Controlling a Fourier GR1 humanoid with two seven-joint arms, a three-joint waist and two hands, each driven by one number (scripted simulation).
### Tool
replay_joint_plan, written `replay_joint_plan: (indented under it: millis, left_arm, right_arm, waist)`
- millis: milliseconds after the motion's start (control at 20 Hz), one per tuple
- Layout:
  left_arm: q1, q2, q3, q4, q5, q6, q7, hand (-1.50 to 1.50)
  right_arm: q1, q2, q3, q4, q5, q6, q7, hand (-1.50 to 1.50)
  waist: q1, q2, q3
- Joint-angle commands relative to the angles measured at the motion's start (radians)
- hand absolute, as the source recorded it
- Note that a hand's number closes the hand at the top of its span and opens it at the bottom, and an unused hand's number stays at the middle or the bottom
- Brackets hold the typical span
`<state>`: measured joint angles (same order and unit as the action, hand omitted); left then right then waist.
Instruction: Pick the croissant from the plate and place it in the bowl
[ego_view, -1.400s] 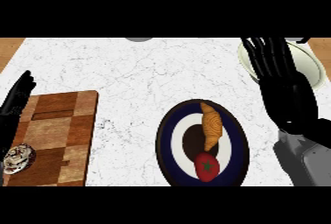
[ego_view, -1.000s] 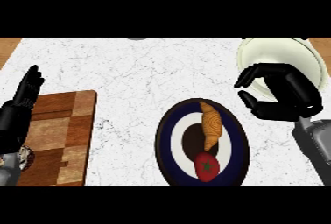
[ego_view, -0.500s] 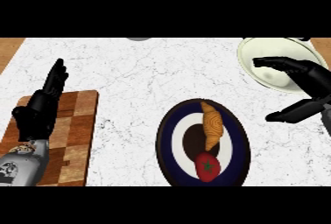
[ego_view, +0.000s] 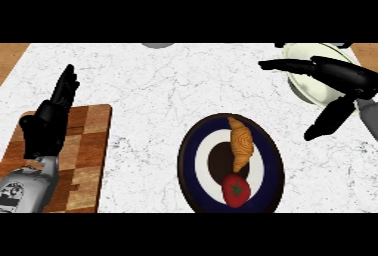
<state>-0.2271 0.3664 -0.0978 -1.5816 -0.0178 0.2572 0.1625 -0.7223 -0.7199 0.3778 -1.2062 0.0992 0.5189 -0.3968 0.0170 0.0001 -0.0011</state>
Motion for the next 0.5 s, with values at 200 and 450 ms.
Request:
replay_joint_plan:
  millis: [200,450]
  left_arm:
    - [0.014,-0.026,0.014,0.029,-0.014,0.0,-0.033,0.0]
    - [0.013,-0.048,0.025,0.07,-0.031,-0.005,-0.067,0.0]
  right_arm:
    - [-0.072,0.115,0.139,-0.126,0.141,0.092,0.26,-1.5]
    - [-0.061,0.165,0.161,-0.163,0.173,0.193,0.321,-1.5]
  waist:
    - [-0.013,-0.003,0.0]
    - [-0.018,-0.001,0.0]
